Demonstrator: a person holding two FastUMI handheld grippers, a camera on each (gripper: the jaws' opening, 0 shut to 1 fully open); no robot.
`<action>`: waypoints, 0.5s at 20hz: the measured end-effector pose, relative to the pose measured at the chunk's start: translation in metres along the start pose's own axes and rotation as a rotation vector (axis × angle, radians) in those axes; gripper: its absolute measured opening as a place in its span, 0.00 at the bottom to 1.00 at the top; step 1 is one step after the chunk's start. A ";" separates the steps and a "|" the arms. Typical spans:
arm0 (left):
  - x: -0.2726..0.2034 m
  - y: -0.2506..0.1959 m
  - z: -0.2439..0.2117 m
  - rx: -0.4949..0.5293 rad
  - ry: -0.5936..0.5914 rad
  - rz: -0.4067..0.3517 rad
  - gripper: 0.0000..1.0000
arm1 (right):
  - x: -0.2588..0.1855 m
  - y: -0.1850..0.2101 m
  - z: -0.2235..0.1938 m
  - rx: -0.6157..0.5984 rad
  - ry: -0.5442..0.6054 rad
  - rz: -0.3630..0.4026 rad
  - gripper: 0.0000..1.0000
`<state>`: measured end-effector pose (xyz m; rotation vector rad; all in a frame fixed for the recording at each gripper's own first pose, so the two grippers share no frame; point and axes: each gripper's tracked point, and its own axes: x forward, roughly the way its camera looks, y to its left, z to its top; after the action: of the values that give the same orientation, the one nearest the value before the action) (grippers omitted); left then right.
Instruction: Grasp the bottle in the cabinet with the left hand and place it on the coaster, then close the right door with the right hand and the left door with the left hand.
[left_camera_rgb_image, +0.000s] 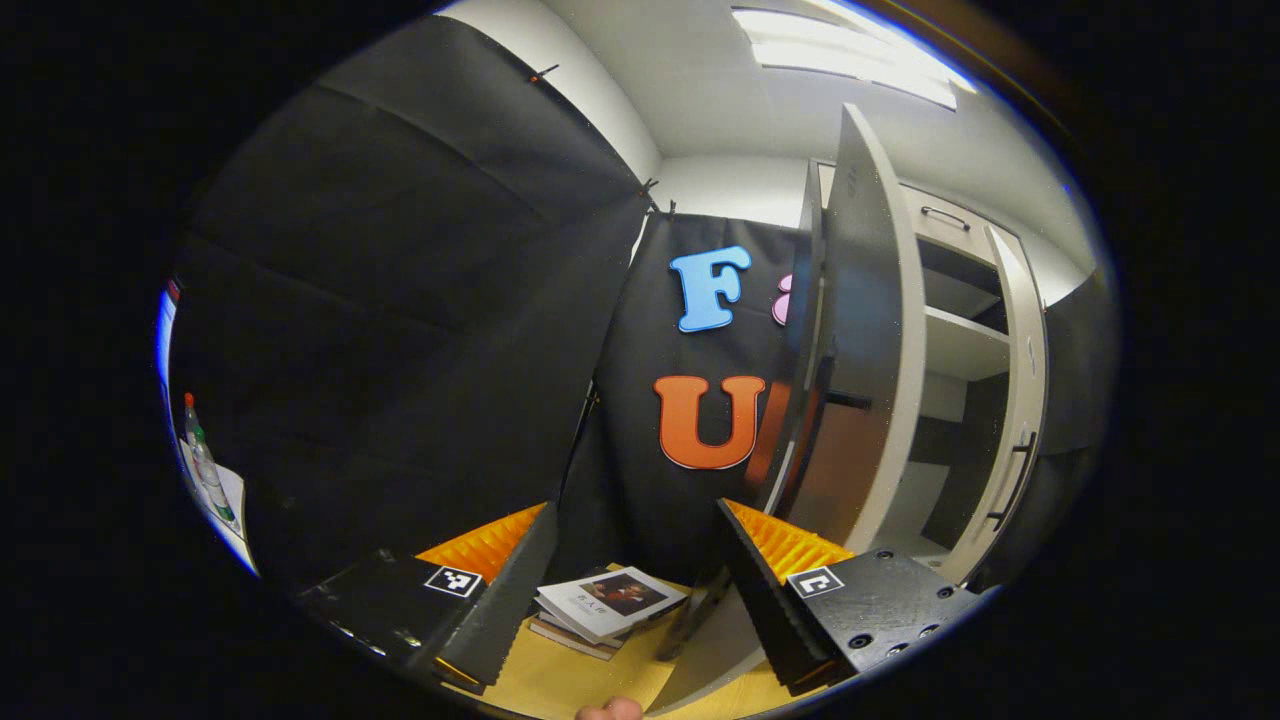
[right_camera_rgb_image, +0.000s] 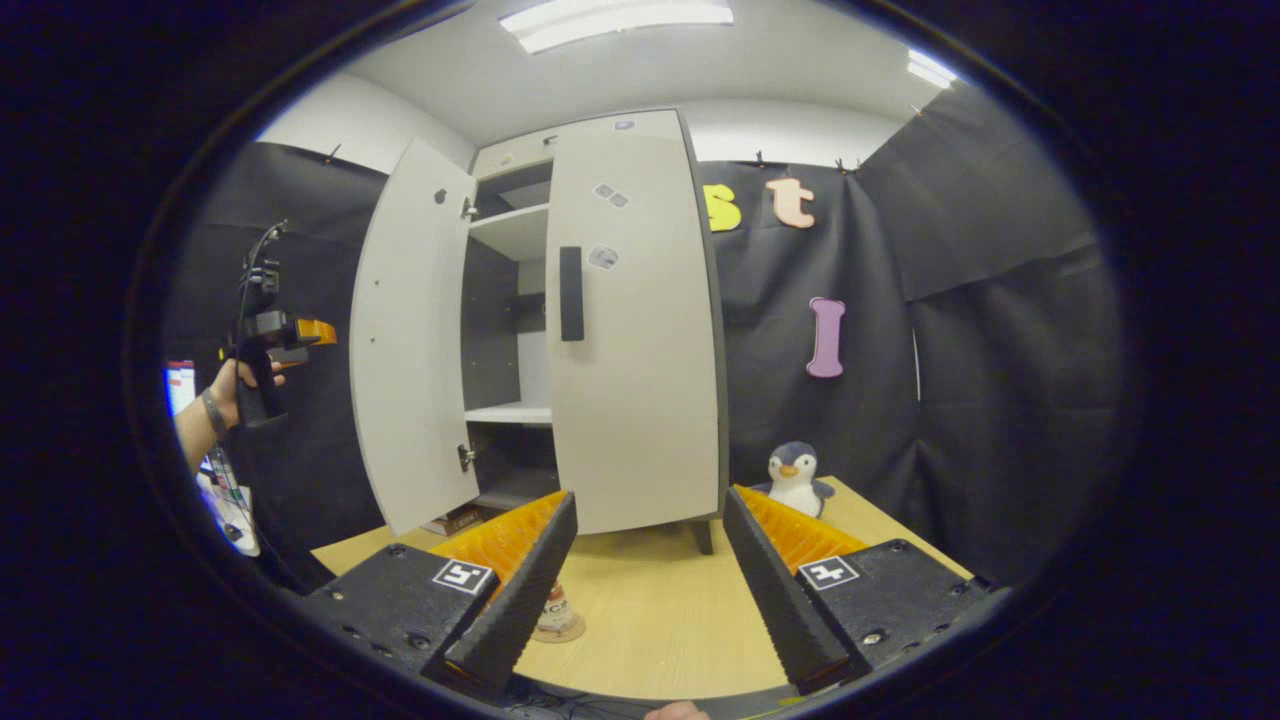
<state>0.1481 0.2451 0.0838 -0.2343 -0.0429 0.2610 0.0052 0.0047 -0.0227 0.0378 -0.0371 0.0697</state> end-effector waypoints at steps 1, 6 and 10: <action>0.008 0.003 -0.005 0.001 0.014 0.006 0.94 | 0.001 -0.002 0.003 0.002 -0.006 -0.008 0.93; 0.028 -0.001 -0.012 0.009 0.033 0.020 0.95 | 0.000 -0.015 0.008 0.007 -0.017 -0.043 0.96; 0.023 -0.009 -0.020 -0.020 0.050 -0.013 0.94 | 0.001 -0.015 0.012 -0.006 -0.021 -0.042 0.96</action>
<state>0.1741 0.2380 0.0670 -0.2604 0.0021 0.2421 0.0070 -0.0103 -0.0115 0.0335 -0.0573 0.0269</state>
